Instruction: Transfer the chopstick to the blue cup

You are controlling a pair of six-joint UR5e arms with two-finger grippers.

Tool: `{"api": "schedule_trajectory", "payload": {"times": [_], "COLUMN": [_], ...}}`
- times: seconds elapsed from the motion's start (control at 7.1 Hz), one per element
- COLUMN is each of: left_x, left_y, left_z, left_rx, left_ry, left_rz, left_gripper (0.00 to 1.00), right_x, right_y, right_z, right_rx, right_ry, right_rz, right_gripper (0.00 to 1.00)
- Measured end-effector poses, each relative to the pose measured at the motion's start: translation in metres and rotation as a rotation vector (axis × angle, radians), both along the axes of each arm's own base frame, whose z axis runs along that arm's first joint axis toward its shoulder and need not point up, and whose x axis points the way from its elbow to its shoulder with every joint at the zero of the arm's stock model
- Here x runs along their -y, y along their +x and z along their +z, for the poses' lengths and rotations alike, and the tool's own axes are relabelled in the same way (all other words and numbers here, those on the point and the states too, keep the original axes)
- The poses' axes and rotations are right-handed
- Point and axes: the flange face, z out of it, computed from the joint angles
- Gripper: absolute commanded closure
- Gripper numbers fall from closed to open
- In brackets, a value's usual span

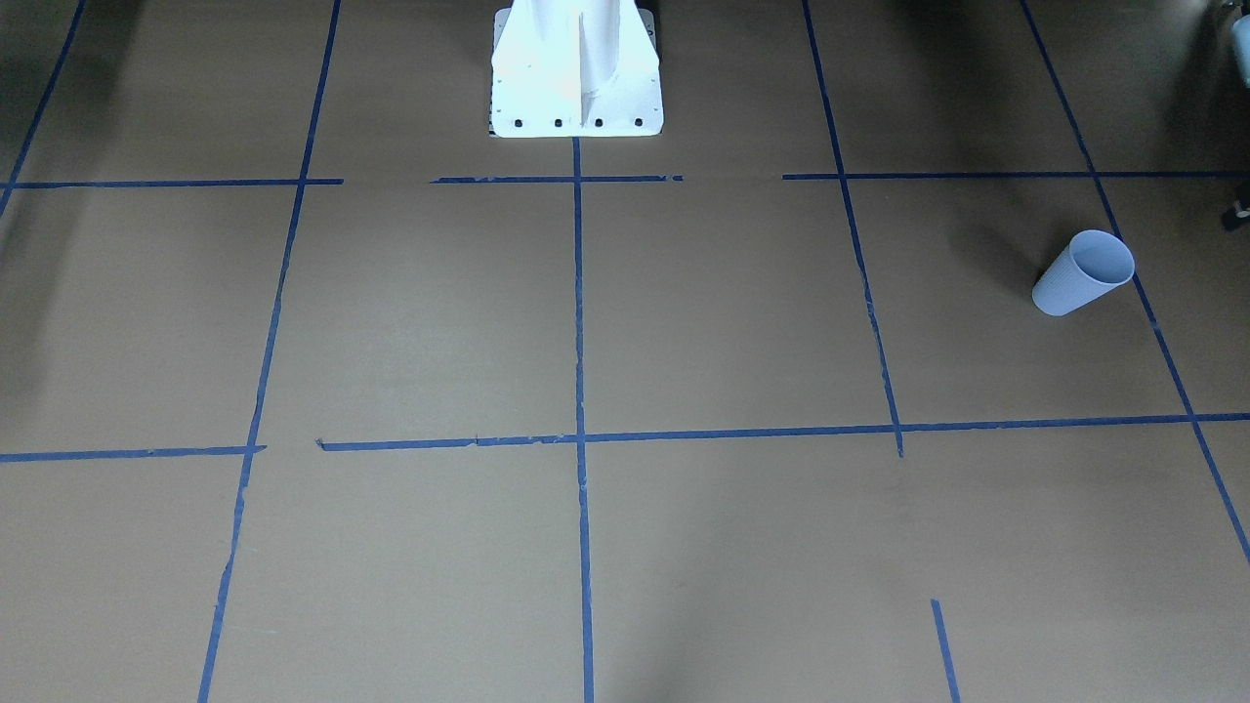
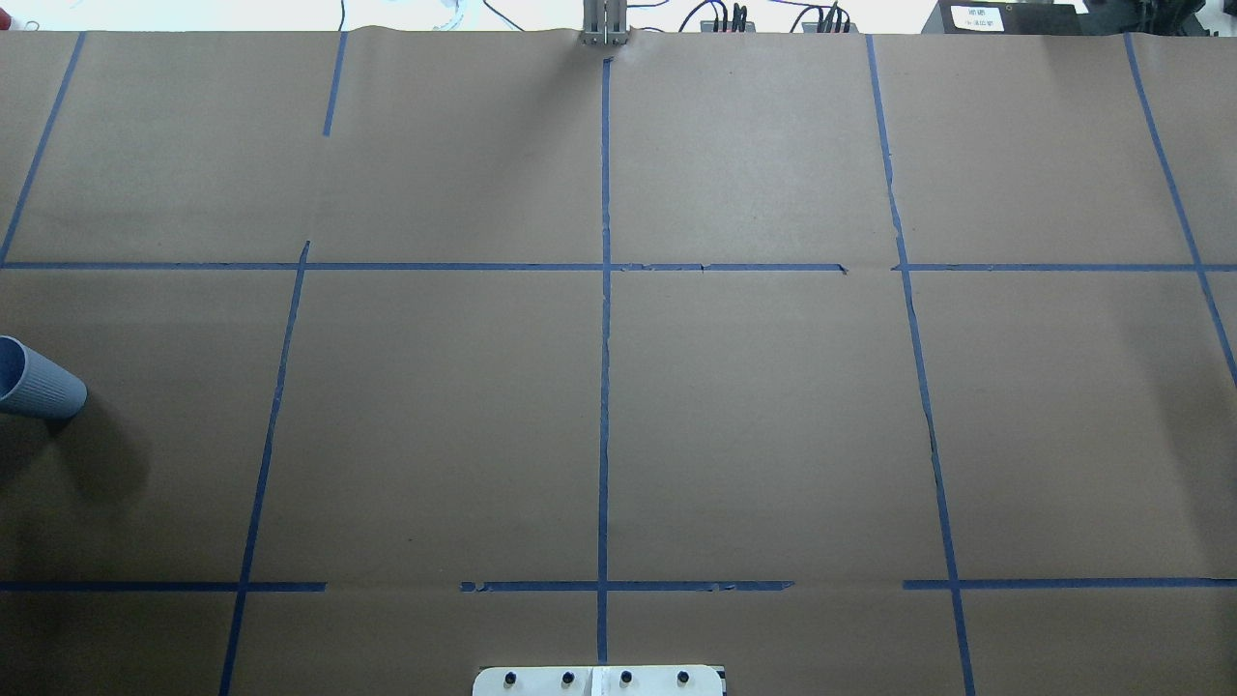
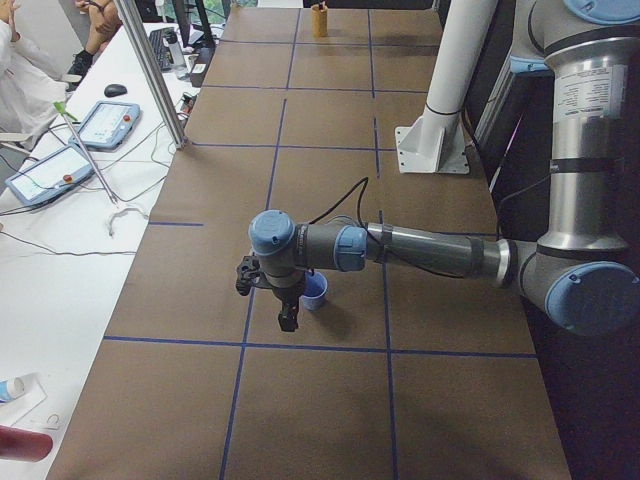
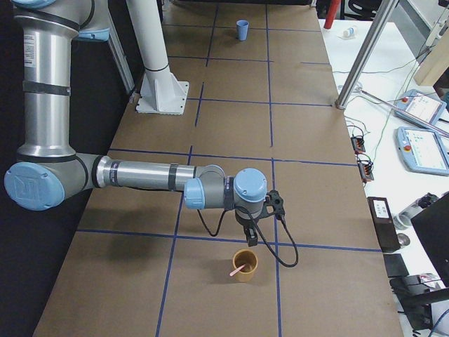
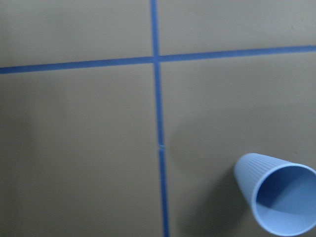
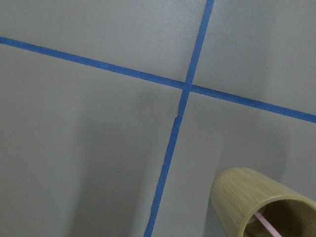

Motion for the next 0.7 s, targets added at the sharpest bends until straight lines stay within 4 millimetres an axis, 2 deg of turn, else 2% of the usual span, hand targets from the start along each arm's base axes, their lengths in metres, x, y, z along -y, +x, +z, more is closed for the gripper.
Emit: {"api": "schedule_trajectory", "payload": {"times": [0.14, 0.56, 0.7], "left_x": [0.000, -0.005, -0.006], "left_y": [0.022, 0.069, 0.083], "left_z": [0.004, 0.024, 0.027], "left_rx": [-0.004, -0.003, -0.003], "left_ry": [-0.005, -0.026, -0.031], "left_rz": [0.011, 0.084, 0.109], "left_gripper": [0.00, 0.01, 0.37], "right_x": [0.000, 0.005, 0.005], "right_y": [0.000, -0.003, -0.004], "right_z": [0.003, 0.001, 0.001], "right_rx": [0.000, 0.001, 0.001], "right_ry": [-0.006, -0.001, -0.001], "right_rz": [0.000, -0.005, -0.006], "right_gripper": [0.00, 0.00, 0.00]}}
